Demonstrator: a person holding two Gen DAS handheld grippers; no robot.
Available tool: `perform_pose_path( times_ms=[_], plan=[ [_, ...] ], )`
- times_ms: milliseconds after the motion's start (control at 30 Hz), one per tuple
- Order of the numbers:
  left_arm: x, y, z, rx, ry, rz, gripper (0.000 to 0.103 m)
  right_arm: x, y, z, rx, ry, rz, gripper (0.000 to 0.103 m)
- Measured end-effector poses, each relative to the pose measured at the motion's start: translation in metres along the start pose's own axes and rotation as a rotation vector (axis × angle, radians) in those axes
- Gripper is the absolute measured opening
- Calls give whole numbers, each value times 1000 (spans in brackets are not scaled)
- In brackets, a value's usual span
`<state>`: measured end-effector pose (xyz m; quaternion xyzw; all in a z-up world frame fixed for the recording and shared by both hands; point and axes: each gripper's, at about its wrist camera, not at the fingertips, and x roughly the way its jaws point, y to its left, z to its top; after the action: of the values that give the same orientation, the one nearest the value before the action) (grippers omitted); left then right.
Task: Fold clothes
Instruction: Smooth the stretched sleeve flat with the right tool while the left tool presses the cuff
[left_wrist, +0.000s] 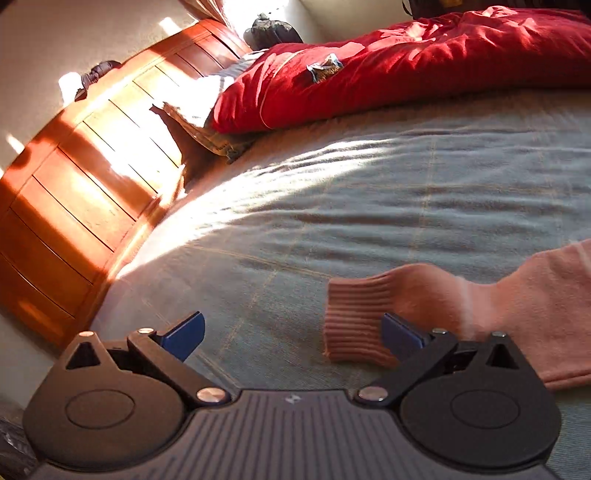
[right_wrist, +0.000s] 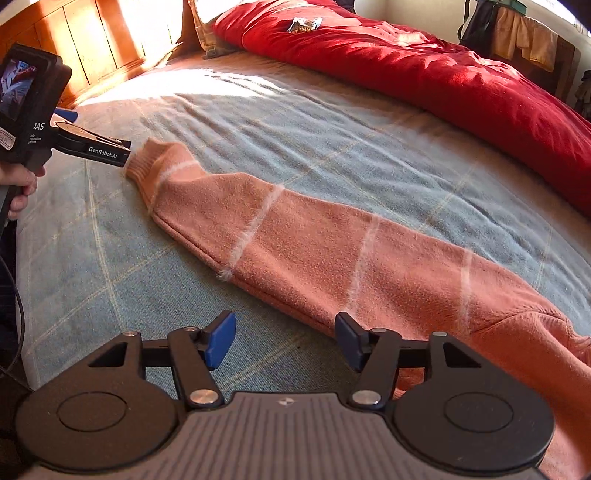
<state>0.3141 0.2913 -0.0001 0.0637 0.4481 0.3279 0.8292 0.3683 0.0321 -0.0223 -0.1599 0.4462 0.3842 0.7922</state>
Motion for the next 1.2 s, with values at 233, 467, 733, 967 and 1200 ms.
perform_pose_path(
  times_ms=[233,467,733,967,1200],
  plan=[
    [4,-32,-10,-70,7,-331,101,12,8,6,-32,18,25,66],
    [38,-65,10,-14,-8,-512,101,25,9,9,-41,40,27,66],
    [52,-34,-15,-47,150,-395,101,32,0,8,0,52,20,67],
    [63,-4,-15,-180,167,-395,101,39,-6,8,30,63,11,68],
    [79,40,-55,-542,256,-432,102,44,-5,11,26,64,27,70]
  ],
)
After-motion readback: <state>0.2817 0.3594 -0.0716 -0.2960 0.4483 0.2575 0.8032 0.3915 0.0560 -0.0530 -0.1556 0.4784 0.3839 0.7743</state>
